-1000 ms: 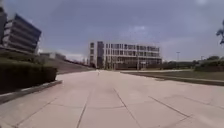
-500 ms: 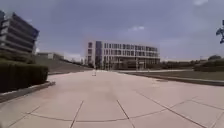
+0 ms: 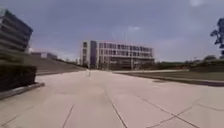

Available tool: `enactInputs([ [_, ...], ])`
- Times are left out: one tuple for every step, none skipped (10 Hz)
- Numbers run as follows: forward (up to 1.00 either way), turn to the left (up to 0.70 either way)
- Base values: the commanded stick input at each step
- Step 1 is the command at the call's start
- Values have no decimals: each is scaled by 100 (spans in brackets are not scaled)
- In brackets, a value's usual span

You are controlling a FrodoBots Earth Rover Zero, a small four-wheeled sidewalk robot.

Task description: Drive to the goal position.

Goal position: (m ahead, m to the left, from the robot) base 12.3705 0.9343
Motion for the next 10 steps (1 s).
enactInputs([
  [70,-28],
  [70,-34],
  [70,-31],
  [70,-29],
  [70,-27],
  [70,-24],
  [70,0],
  [70,0],
  [70,-35],
  [70,-35],
])
